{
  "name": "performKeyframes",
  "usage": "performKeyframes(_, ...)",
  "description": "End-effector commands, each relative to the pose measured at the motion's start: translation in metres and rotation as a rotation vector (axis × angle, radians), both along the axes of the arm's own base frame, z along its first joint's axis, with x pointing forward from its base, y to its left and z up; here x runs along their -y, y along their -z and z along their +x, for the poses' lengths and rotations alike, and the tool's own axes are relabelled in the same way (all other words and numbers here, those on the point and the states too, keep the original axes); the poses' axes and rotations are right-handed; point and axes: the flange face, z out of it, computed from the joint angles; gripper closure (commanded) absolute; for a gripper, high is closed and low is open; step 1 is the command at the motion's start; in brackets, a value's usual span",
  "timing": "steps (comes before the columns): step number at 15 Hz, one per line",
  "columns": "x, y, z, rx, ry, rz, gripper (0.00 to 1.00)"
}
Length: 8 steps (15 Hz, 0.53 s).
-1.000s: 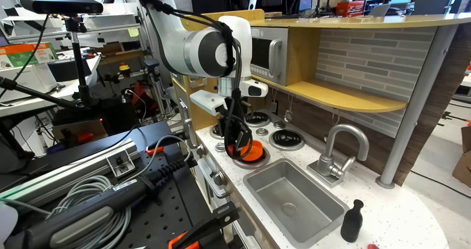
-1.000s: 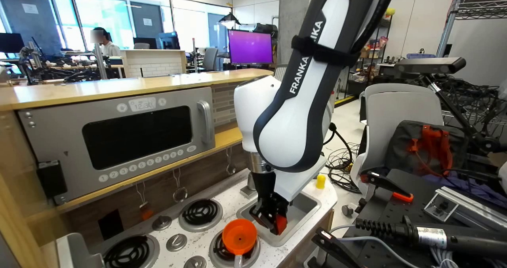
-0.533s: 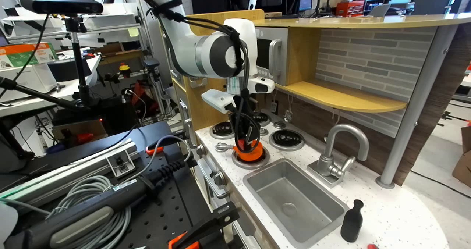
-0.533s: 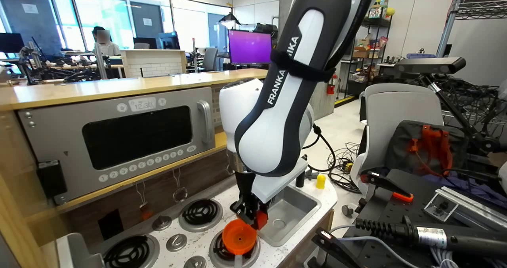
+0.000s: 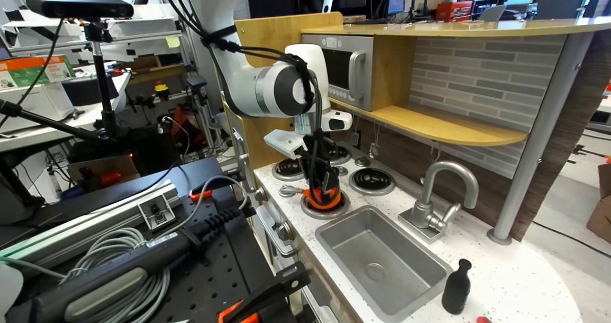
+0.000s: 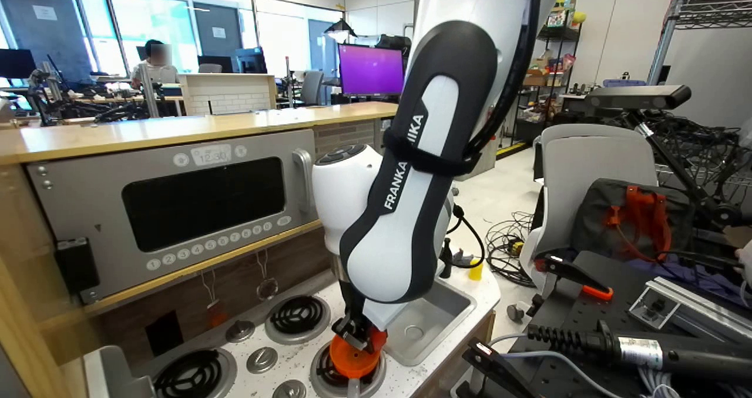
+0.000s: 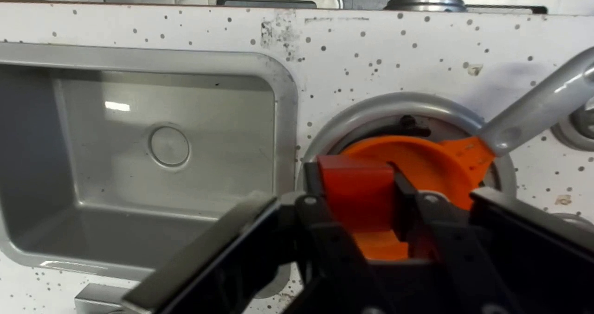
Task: Pick up the orange object and put it in the pot
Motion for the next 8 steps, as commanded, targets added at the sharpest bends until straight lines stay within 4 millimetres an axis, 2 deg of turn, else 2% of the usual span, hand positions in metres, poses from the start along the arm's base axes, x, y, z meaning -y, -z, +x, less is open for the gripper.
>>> performKeyframes(1,-0.009,0.01,0.014,0.043,-0.016,-0.014,0.91)
performKeyframes(8,-0.027,0.007,0.025,0.063,-0.044,0.0,0.91)
